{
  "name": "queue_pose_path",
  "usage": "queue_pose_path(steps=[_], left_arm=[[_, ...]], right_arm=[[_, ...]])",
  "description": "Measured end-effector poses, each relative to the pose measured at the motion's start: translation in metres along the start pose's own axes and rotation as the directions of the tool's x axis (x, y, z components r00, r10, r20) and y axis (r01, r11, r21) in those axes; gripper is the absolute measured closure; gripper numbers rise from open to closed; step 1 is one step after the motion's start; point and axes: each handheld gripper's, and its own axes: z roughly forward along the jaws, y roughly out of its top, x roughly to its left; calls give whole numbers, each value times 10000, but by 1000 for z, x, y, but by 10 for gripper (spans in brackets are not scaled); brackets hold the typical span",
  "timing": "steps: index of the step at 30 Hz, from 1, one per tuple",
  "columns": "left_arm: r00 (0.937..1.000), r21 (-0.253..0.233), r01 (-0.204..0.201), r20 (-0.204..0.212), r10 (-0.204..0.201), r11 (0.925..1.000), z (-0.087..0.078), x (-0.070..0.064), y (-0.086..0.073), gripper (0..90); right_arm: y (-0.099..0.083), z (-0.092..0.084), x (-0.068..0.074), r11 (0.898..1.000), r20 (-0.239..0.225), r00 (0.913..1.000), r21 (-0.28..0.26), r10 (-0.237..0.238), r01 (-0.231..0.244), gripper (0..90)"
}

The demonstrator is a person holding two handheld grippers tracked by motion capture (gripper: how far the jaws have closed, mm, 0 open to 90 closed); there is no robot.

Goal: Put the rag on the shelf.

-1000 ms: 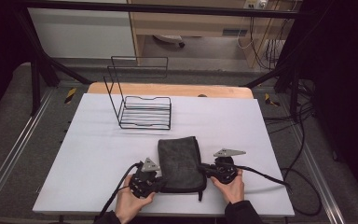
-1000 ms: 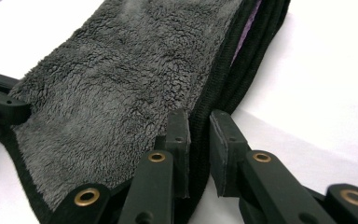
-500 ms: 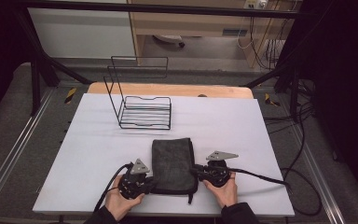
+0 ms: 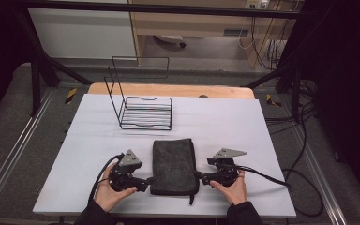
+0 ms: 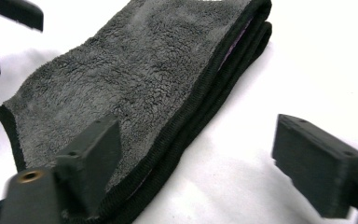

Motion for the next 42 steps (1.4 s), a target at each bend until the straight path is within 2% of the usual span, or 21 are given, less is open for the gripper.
queue_pose_path(steps=[4, 8, 11, 18, 19, 21, 24, 27, 31, 36, 39, 42], left_arm=[[9999, -85, -16, -148, 15, 10000, 0, 7, 6, 158], [9992, 113, -96, -384, 101, 9999, 1, 13, 16, 111], [9990, 78, 21, -455, -18, 10000, 3, 19, 23, 109], [9966, 15, 293, -768, -291, 9996, 13, 32, 36, 128], [9952, -23, 466, -855, -466, 9989, 18, 36, 40, 128], [9929, 39, 555, -1054, -548, 9985, 22, 40, 44, 134], [9893, -121, 740, -1255, -750, 9972, 28, 47, 48, 149], [9858, -282, 1044, -1290, -1072, 9941, 34, 54, 52, 178], [9796, -213, 1333, -1490, -1350, 9908, 44, 61, 56, 218], [9703, -512, 1940, -1368, -1993, 9797, 55, 66, 58, 356], [9711, -291, 1979, -1306, -2000, 9798, 63, 66, 59, 430], [9713, 78, 1912, -1453, -1881, 9815, 70, 67, 58, 476]], right_arm=[[0, 1, 0, 9996, -182, 9997, 234, 132, -128, 50], [0, -1, -1, 9995, -109, 9999, 312, -65, 68, 18], [0, -3, -1, 9993, 42, 9995, 206, -319, 318, 7], [-1, -5, -1, 9980, 254, 9984, 403, -502, 491, 7], [-1, -5, -1, 9980, 254, 9985, 414, -493, 483, 7], [-1, -6, -1, 9980, 260, 9984, 397, -493, 482, 7], [0, -7, -1, 9981, 285, 9983, 365, -510, 500, 7], [0, -7, -1, 9982, 317, 9982, 338, -514, 503, 7], [0, -7, -2, 9980, 361, 9978, 317, -564, 552, 7], [0, -8, -2, 9982, 346, 9981, 319, -509, 498, 10], [1, -8, -2, 9982, 343, 9983, 383, -481, 468, 11], [1, -7, -2, 9985, 350, 9984, 339, -439, 427, 14]])
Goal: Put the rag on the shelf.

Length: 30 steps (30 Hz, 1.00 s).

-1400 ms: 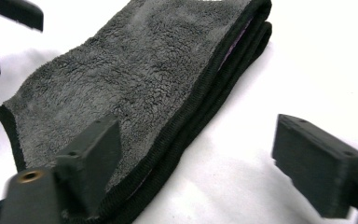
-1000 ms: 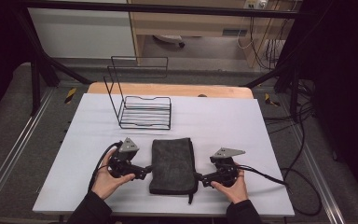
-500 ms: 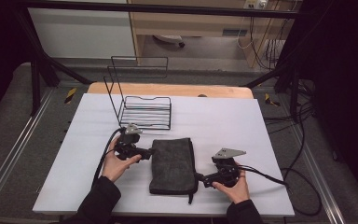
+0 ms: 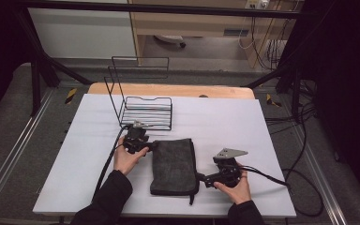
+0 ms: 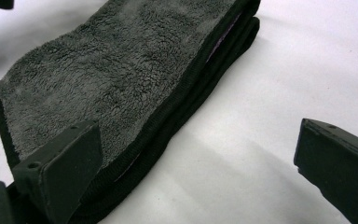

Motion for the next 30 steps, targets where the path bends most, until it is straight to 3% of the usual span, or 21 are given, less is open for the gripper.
queue_pose_path(steps=[7, 15, 23, 30], left_arm=[[9988, 348, 256, 416, -270, 9991, 9, 4, -3, 583], [9979, 471, 296, 556, -322, 9985, 11, -5, -5, 711], [9976, 489, 327, 587, -355, 9983, 13, -6, -6, 759], [9989, 461, 213, 412, -232, 9987, 14, -10, -6, 778]], right_arm=[[1, 1, -1, 10000, 19, 10000, -25, 22, -22, 15], [4, 2, -4, 9996, 16, 9999, -244, 131, -131, 21], [17, 7, -11, 9955, 81, 9976, -659, 695, -688, 26], [38, 19, -14, 9938, 347, 9965, -843, 762, -730, 13]])
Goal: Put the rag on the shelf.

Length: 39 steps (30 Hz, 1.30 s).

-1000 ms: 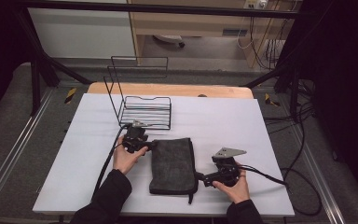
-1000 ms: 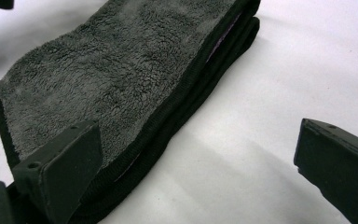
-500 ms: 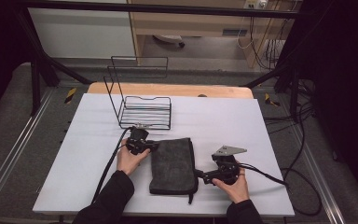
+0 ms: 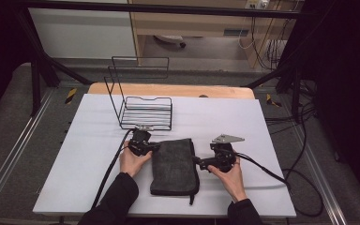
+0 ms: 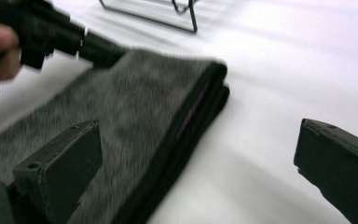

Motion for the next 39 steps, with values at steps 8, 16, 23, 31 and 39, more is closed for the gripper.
queue_pose_path(steps=[8, 16, 23, 31, 39], left_arm=[[9997, -77, -232, -116, 231, 9997, 0, -2, -1, 779], [9998, -193, -194, 26, 195, 9996, 0, 0, -3, 781], [9997, -198, -236, 62, 237, 9995, 0, 1, -3, 781], [9995, -209, -312, 93, 314, 9993, 0, 1, -3, 781], [9993, -282, -336, 127, 340, 9990, 0, 2, -3, 786]], right_arm=[[18, 30, -3, 9999, 172, 9998, 114, -96, 94, 84], [19, 52, -15, 9974, 409, 9969, 237, 670, -680, 301], [15, 58, -15, 9943, 524, 9952, 627, 829, -861, 464], [14, 59, -14, 9887, 168, 9930, 920, 1170, -1181, 615], [16, 59, -14, 9726, -133, 9810, 1337, 1937, -1902, 742]])
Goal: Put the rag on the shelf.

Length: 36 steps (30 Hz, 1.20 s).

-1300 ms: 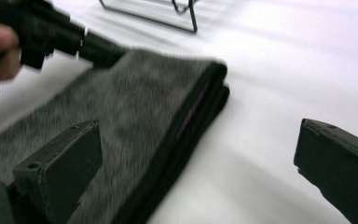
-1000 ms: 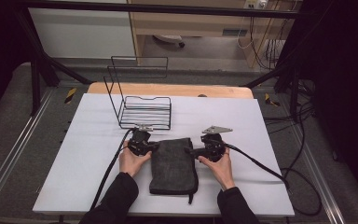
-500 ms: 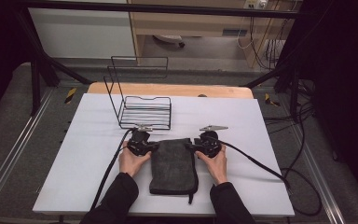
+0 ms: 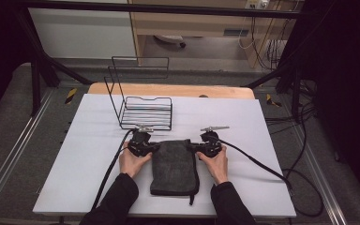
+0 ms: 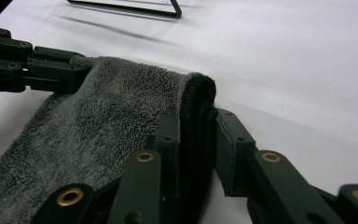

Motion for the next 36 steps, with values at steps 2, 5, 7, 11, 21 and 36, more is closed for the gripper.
queue_pose_path(steps=[2, 5, 7, 11, 21, 36], left_arm=[[9997, -2, 200, 124, -200, 9998, 0, 2, 0, 792], [9990, -7, 350, 279, -349, 9994, -1, 4, 0, 801], [9985, -104, 429, 351, -425, 9990, -2, 5, 0, 805], [9972, -418, 558, 519, -536, 9976, -7, 7, 0, 807], [9970, -1438, 382, 725, -280, 9889, -32, 0, 2, 808], [9959, -2895, 129, 893, 136, 9571, -71, -17, 2, 809]], right_arm=[[1, -1, 0, 9998, -89, 9998, 85, 160, -159, 765], [3, -2, -1, 9993, -202, 9993, 193, 325, -321, 788], [4, -3, -1, 9992, -268, 9991, 204, 342, -337, 796], [5, -8, 1, 9997, -360, 9991, 65, 235, -233, 801], [4, -32, 13, 9958, -817, 9965, -913, -163, 88, 806], [1, -66, 31, 9711, -999, 9895, -2251, -1042, 795, 808]])
